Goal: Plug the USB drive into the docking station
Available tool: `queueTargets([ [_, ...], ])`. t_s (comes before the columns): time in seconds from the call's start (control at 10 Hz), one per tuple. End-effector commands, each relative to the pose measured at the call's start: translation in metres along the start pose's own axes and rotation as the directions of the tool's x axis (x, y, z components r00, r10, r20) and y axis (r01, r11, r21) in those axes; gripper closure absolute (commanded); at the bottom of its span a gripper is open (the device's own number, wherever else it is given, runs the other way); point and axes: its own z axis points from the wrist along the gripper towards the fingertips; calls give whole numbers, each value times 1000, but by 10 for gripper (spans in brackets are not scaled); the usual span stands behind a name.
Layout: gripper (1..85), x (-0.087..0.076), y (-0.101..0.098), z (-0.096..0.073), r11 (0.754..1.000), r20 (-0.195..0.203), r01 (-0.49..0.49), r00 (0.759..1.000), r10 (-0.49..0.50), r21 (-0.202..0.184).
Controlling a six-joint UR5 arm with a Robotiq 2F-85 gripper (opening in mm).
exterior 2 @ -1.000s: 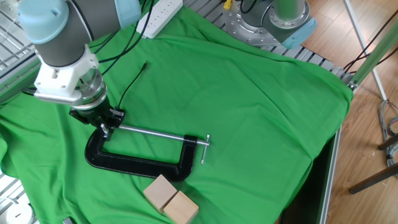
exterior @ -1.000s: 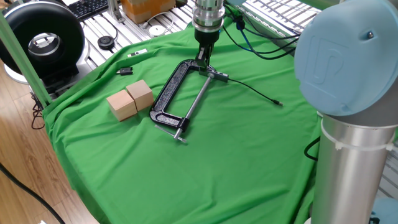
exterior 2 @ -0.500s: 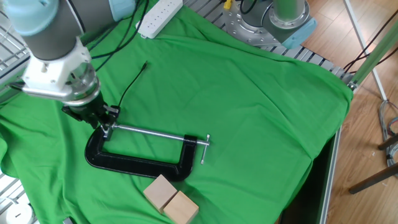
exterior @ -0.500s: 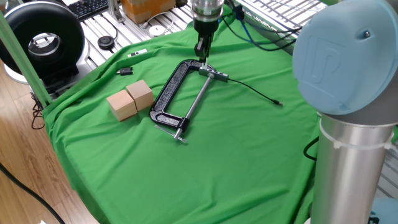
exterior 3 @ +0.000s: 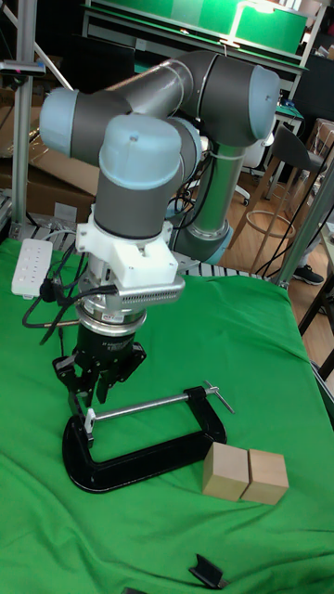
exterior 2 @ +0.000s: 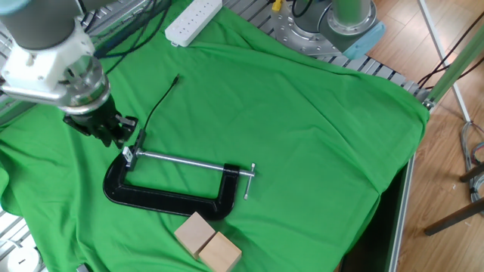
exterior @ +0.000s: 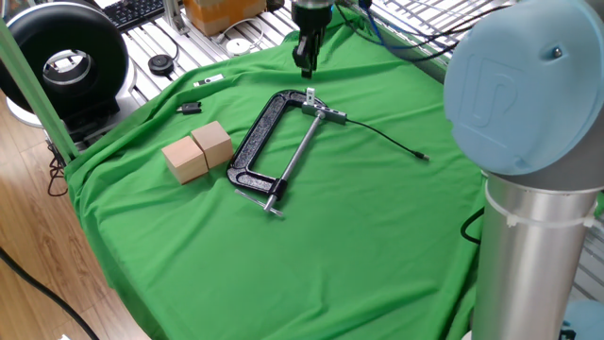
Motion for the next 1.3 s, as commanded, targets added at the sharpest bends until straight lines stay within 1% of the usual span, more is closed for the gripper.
queueTargets([
  [0.0,840,2,-11,-27,994,-11,-102,995,102,43],
  [0.2,840,-8,0,-36,985,11,-170,985,170,15],
  [0.3,840,-11,-5,-41,980,25,-197,980,196,41],
  [0.4,840,-10,-7,-43,969,29,-239,971,237,58],
  [0.5,840,-12,1,-43,955,29,-295,955,294,26],
  [0.6,840,-20,2,-43,941,54,-337,940,336,12],
  [0.7,840,-24,0,-44,927,69,-376,925,374,16],
  [0.8,840,-23,-1,-45,912,66,-408,912,406,27],
  [0.9,840,-20,-2,-46,906,59,-421,906,418,41],
  [1.1,840,-28,-1,-48,879,74,-474,879,470,45],
  [1.2,840,-29,-2,-49,876,79,-479,876,475,46],
])
